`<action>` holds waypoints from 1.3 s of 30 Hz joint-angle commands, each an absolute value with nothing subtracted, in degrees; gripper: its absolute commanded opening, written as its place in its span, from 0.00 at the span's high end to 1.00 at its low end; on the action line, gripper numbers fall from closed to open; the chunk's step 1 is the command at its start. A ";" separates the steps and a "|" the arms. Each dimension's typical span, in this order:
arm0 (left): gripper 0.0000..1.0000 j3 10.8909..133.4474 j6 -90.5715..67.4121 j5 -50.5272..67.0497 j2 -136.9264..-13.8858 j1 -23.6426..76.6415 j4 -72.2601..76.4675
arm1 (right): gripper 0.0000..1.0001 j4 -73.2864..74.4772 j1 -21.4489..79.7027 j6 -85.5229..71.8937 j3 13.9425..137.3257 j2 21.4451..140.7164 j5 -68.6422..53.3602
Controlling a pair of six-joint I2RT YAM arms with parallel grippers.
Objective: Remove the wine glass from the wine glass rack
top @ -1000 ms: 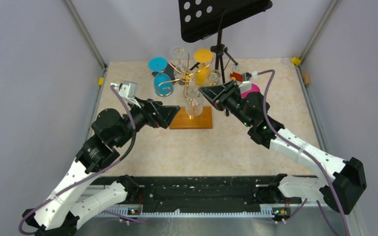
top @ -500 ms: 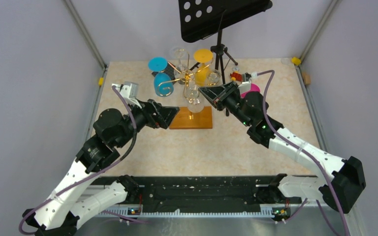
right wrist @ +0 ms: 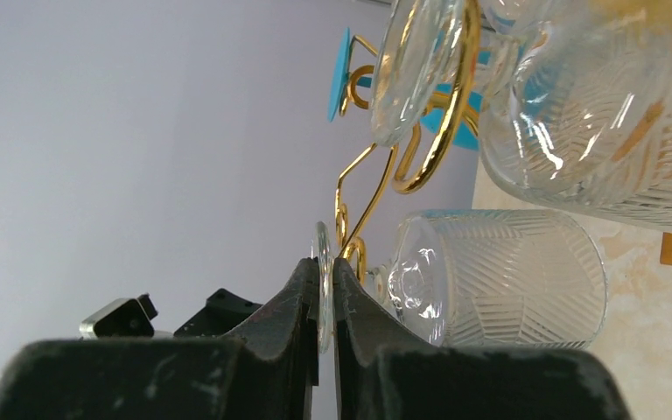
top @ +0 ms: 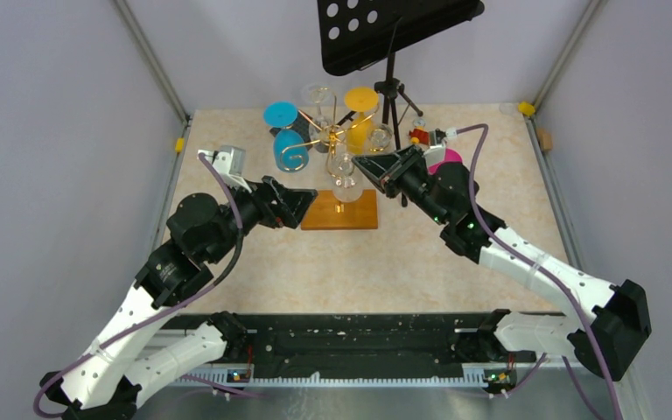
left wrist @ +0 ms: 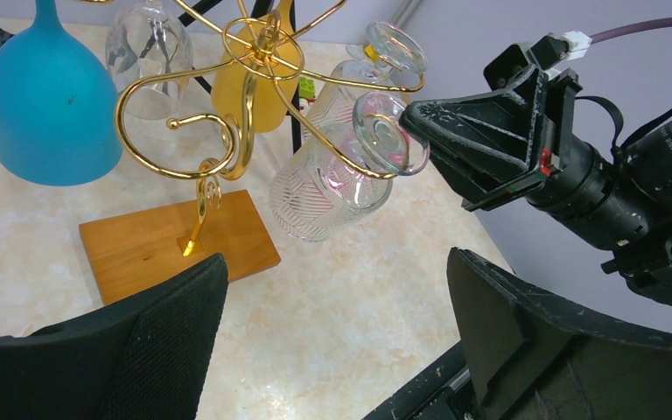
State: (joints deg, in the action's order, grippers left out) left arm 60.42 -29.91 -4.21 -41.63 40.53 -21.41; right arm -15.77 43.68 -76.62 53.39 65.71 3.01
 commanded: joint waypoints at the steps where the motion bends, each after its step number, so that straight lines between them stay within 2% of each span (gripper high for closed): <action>1: 0.02 61.33 -29.82 -5.52 -41.28 40.47 -20.46 | 1.00 -20.29 44.21 -76.79 58.08 63.57 0.26; 16: 0.02 61.68 -29.44 -6.75 -41.29 40.43 -20.49 | 1.00 -21.62 45.30 -77.89 58.98 63.39 -2.55; 28: 0.02 61.50 -29.36 -7.40 -40.83 40.43 -20.82 | 1.00 -22.76 45.61 -76.22 62.74 68.87 -3.41; 39: 0.02 61.17 -29.18 -7.81 -40.16 40.44 -21.22 | 1.00 -18.71 45.66 -71.39 65.88 70.00 2.21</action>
